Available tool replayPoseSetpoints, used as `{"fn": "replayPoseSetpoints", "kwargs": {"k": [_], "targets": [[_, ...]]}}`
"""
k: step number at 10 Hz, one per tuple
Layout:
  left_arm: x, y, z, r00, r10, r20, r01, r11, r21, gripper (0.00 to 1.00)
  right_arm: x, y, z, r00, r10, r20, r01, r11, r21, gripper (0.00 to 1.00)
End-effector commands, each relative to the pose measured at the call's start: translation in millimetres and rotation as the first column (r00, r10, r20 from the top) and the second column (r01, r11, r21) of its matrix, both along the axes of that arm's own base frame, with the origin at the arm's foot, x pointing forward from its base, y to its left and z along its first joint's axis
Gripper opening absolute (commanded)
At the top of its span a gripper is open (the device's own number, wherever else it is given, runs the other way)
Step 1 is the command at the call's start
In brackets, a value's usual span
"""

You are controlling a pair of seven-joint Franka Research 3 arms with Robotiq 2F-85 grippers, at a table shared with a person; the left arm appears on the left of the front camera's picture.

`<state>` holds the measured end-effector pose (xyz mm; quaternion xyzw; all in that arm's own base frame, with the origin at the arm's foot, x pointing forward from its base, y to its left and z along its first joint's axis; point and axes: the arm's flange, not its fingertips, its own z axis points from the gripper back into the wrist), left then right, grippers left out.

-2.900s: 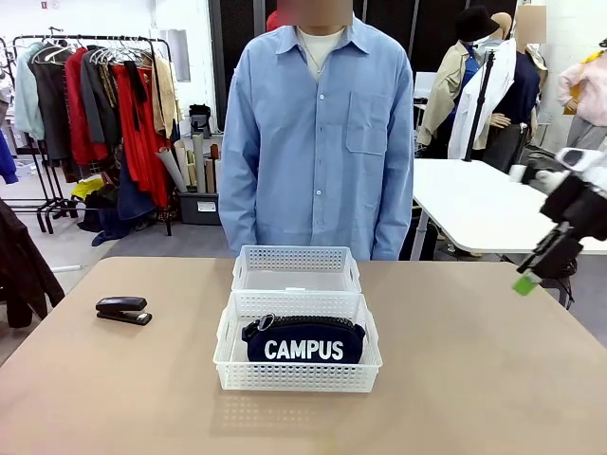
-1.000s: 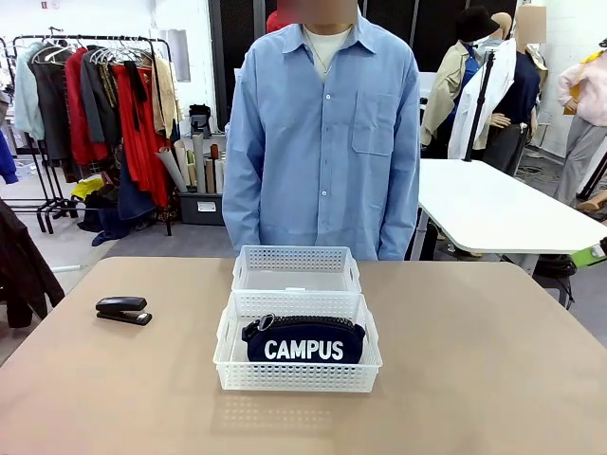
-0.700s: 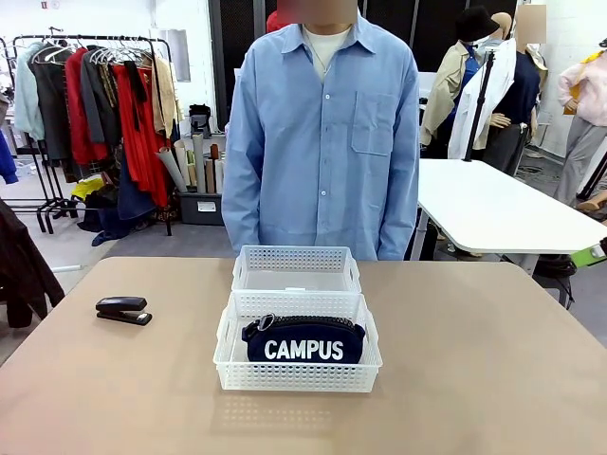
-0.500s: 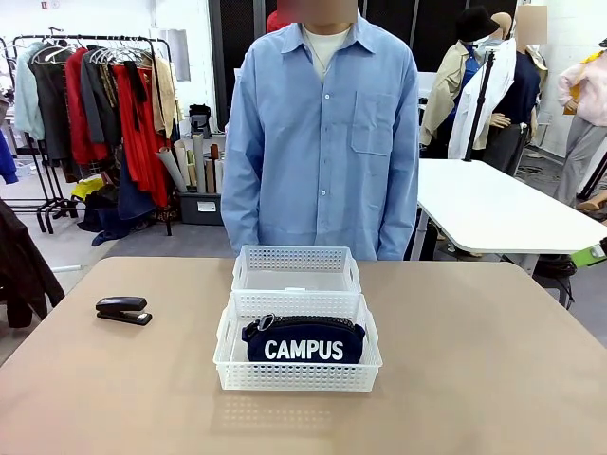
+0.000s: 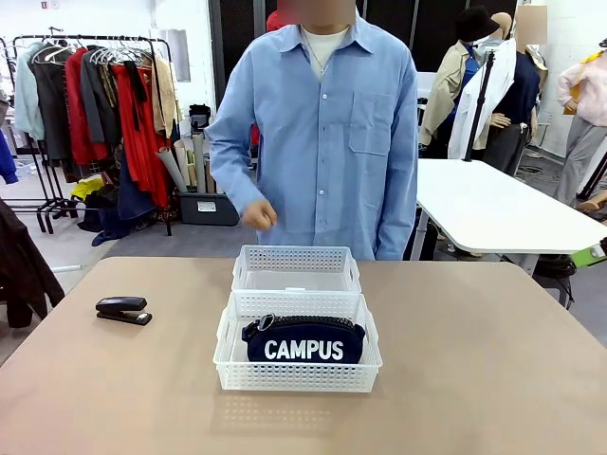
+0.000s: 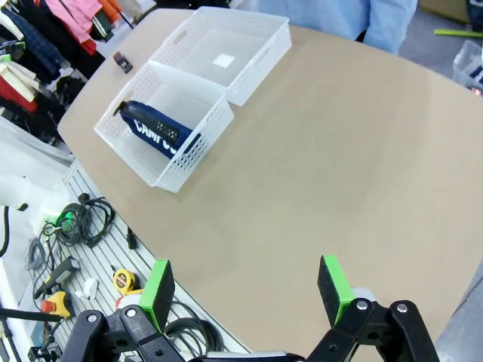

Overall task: Distribute items into two baskets.
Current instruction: Pick up the Stapler that the person points to.

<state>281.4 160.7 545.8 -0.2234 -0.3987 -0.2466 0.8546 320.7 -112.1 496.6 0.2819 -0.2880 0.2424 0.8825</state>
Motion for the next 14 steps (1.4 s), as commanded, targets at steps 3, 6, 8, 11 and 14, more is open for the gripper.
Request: {"fn": "replayPoseSetpoints", "kwargs": {"k": [3,6,8,11,14], "targets": [[-1,0,0,1.0,-0.016,0.016,0.016,1.0,-0.005,1.0,0,-1,2,1.0,-0.002,-0.005,0.002,1.0,0.007,1.0],[-1,0,0,1.0,-0.016,0.016,0.016,1.0,-0.005,1.0,0,-1,2,1.0,-0.002,-0.005,0.002,1.0,0.007,1.0],[-1,0,0,1.0,-0.016,0.016,0.016,1.0,-0.005,1.0,0,-1,2,1.0,-0.002,-0.005,0.002,1.0,0.007,1.0],[0,0,0,1.0,0.0,0.0,0.0,1.0,0.0,1.0,0,-1,2,1.0,-0.002,-0.005,0.002,1.0,0.007,1.0],[49,-8,0,0.995,-0.068,-0.07,0.069,0.997,0.018,1.0,0,-1,2,1.0,-0.002,-0.005,0.002,1.0,0.007,1.0]]}}
